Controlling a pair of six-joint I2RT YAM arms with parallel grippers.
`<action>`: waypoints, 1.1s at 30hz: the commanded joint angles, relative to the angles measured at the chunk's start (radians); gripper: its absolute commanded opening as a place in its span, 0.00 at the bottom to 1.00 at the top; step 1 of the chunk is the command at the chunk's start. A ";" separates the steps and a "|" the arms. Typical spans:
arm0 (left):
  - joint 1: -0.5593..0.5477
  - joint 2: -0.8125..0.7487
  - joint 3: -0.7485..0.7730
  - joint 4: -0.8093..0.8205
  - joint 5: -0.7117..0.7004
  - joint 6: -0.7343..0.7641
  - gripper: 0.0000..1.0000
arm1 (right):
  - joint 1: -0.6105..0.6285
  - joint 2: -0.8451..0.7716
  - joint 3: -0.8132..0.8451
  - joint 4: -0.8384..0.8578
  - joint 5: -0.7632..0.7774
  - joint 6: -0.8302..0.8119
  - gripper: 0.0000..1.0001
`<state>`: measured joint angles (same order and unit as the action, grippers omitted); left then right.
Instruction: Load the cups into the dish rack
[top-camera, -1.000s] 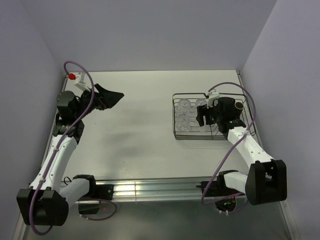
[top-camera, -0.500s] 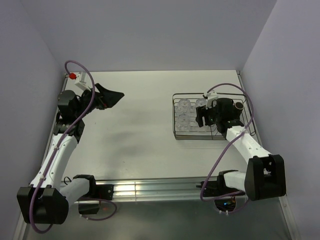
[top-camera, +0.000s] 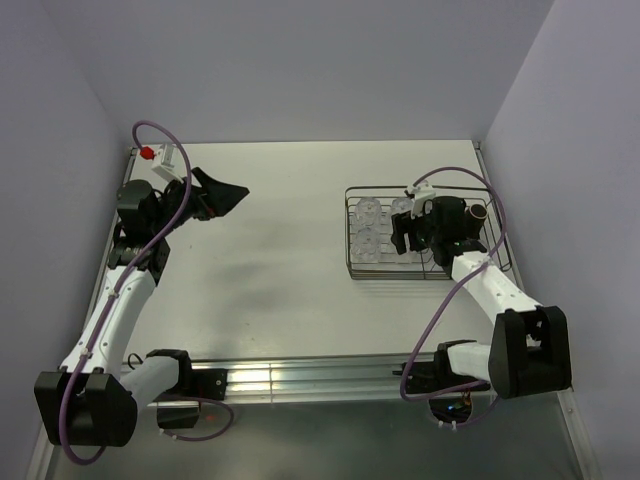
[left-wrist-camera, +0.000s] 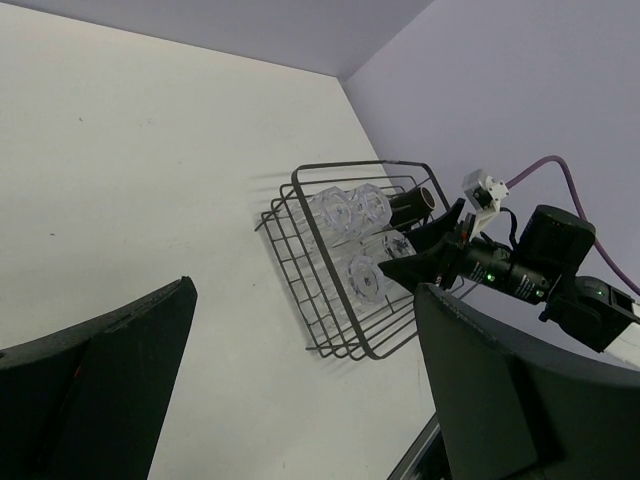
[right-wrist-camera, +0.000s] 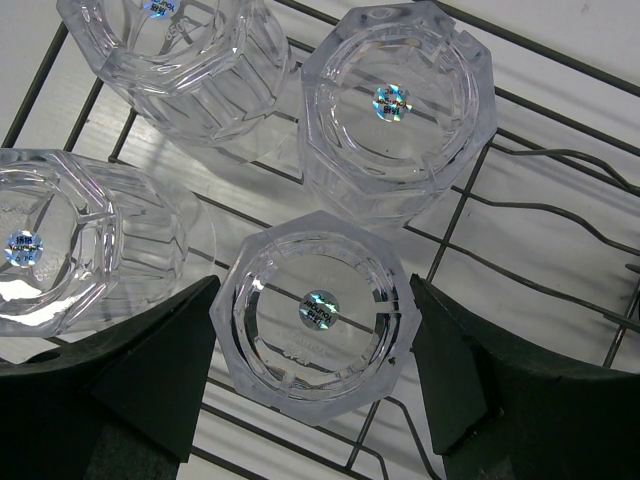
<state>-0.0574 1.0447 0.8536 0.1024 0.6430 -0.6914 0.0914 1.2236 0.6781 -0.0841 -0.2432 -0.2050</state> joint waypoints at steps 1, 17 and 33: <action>0.002 0.000 0.050 0.007 0.004 0.029 0.99 | 0.010 0.008 -0.008 0.024 0.008 -0.004 0.69; 0.002 0.002 0.050 -0.013 -0.003 0.035 0.99 | 0.056 -0.062 -0.018 -0.025 0.025 0.012 0.98; 0.004 0.113 0.219 -0.363 -0.037 0.170 0.99 | 0.053 -0.252 0.147 -0.186 0.084 0.049 1.00</action>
<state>-0.0574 1.1206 0.9955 -0.1146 0.6357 -0.5949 0.1398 1.0252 0.7361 -0.2466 -0.1902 -0.1719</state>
